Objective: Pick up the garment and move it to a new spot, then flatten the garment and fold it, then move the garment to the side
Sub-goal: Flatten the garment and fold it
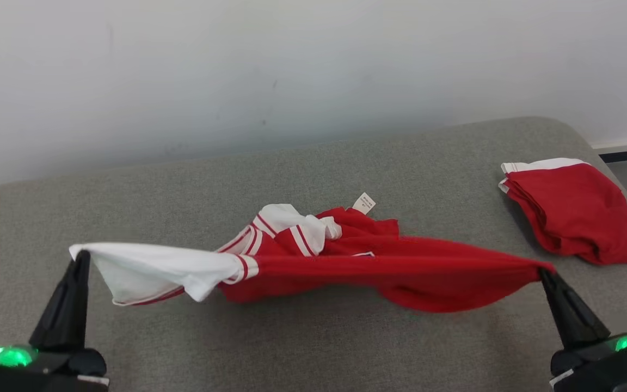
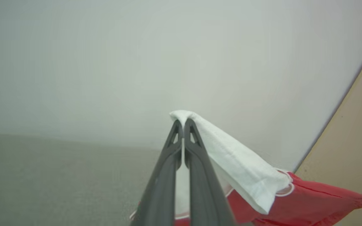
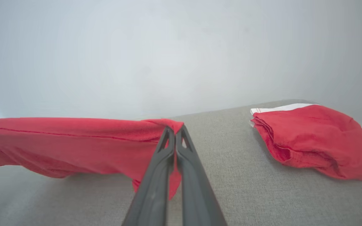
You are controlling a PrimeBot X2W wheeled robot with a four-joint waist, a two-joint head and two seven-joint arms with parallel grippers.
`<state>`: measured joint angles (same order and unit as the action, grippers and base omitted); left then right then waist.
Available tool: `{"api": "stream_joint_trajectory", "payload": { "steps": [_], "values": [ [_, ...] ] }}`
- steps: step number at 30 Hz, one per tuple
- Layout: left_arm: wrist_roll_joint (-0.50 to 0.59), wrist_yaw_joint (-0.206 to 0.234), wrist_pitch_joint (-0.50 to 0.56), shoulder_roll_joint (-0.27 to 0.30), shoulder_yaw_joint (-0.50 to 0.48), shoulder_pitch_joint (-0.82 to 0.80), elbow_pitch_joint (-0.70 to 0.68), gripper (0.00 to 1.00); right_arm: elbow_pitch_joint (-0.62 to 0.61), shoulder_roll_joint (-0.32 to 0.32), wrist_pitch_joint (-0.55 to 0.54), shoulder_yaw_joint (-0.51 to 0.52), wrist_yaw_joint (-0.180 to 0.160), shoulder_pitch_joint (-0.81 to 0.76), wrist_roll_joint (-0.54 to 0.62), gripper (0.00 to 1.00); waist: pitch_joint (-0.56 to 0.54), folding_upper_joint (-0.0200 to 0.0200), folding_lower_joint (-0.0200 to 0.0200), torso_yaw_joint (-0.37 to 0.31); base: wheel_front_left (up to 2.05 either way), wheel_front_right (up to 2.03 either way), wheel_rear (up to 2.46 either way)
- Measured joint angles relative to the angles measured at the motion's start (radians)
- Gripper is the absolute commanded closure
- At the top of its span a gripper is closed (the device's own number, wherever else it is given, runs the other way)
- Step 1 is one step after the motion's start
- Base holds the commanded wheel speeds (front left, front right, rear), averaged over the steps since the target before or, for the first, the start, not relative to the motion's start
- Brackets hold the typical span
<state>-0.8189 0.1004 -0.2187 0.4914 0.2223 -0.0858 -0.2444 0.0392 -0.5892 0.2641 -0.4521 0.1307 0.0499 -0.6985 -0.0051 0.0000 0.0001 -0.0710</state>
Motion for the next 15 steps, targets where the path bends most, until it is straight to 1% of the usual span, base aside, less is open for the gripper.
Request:
{"api": "stream_joint_trajectory", "payload": {
  "steps": [3,9,12,15],
  "values": [
    [-0.032,-0.017,0.035,0.016,-0.018,-0.058,-0.038,1.00,-0.051,-0.034,-0.002,0.014,0.000,0.027,-0.090,1.00,-0.010,0.0000,0.0000,0.000,0.00,0.00,0.00],
    [-0.083,-0.047,0.114,0.046,-0.032,-0.216,-0.079,1.00,-0.143,-0.143,-0.054,0.040,0.000,0.144,-0.225,1.00,-0.040,0.0000,0.0000,0.002,0.00,0.00,0.00],
    [-0.109,-0.055,0.155,0.053,-0.030,-0.305,-0.090,1.00,-0.173,-0.199,-0.086,0.053,0.000,0.213,-0.260,1.00,-0.057,0.0000,0.0000,0.003,0.00,0.00,0.00],
    [-0.121,-0.063,0.197,0.065,-0.029,-0.398,-0.093,1.00,-0.191,-0.262,-0.130,0.052,0.000,0.293,-0.269,1.00,-0.074,0.0000,0.0000,0.003,0.00,0.00,0.00]
  ]
}}
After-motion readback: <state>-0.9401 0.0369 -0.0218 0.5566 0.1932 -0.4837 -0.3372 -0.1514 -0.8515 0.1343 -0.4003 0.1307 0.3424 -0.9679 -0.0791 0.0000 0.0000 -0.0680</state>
